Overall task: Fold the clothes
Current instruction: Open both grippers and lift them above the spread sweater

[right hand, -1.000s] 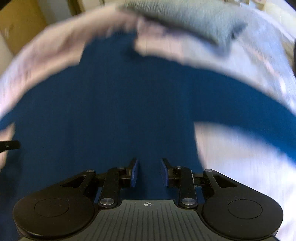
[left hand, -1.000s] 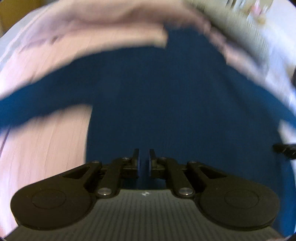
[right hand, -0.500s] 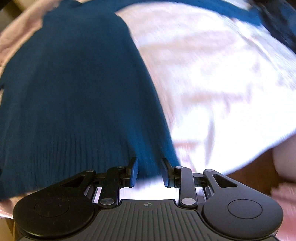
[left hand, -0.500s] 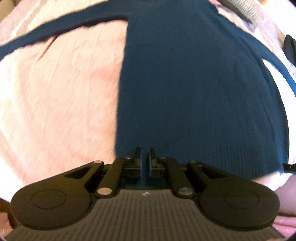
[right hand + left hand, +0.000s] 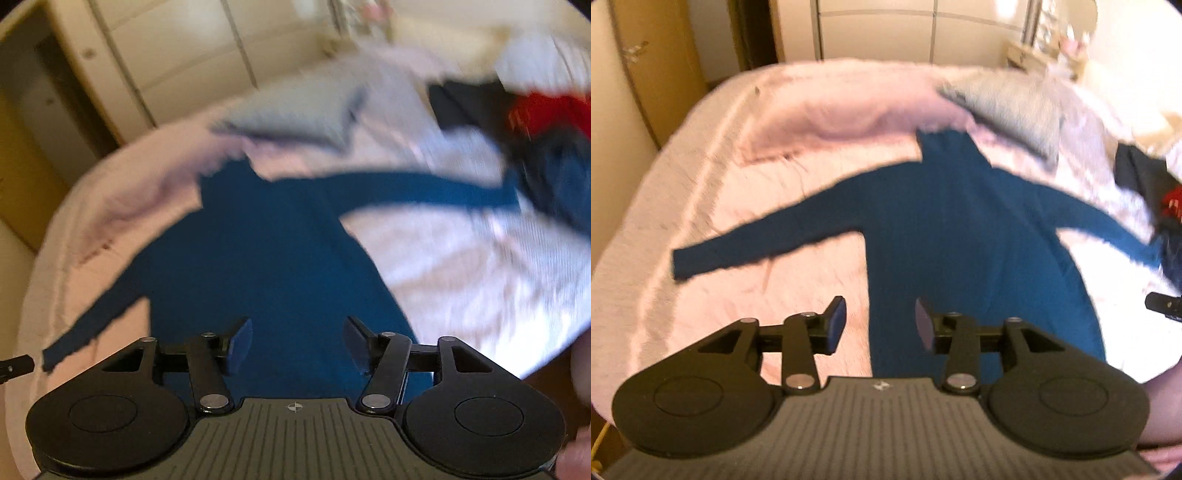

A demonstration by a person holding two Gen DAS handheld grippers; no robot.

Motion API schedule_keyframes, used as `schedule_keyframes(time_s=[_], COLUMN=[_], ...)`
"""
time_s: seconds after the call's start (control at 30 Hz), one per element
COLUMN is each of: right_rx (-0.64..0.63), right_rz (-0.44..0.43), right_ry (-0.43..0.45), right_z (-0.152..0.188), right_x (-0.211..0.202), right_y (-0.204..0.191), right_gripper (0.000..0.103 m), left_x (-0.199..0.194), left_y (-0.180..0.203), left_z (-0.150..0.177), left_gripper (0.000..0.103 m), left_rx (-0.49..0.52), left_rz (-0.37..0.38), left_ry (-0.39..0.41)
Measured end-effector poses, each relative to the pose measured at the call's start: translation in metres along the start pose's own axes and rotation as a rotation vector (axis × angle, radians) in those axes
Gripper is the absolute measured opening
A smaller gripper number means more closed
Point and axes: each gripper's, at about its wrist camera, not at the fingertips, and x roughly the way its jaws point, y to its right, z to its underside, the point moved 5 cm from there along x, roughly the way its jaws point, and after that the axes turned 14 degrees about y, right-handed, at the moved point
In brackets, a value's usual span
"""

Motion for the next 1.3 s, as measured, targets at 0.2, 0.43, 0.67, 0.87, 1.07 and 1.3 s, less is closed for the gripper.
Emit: schedule_keyframes(time_s=[0.2,0.43,0.67,0.87,1.07,1.3], right_rx=[-0.194,-0.161,-0.188,-0.217,-0.261,-0.315], right_rz=[-0.092,-0.159,-0.135,-0.173,-0.174,-0.161], right_ry=[0.042,0.024,-0.041,-0.098,-0.144,-0.174], right_z=[-0.031,-0.027,-0.015,0.007,0.024,0.038], right_x=[-0.033,-0.062,-0.084,-0.102,-0.119,-0.129], right_y=[-0.025,0.031,0.084,0.100,0.109,0.114], right_gripper=[0.065,0.065,0.065,0.065,0.065,0.065], left_x=[-0.057,-0.090,-0.120,-0.142,-0.158,-0.169], left_y=[0.025,0.091,0.147,0.164,0.172,0.181], left_z=[0.001,0.018,0.049,0.080,0.101,0.109], left_gripper=[0.056,0.057,0.057,0.057,0.059,0.059], left_rx=[-0.084,-0.113,-0.117,-0.123,-0.130,-0.128], left_rz=[-0.081,-0.105,-0.123,-0.149,-0.174,-0.165], left_ry=[0.062,0.030,-0.014,-0.061,-0.085,-0.087])
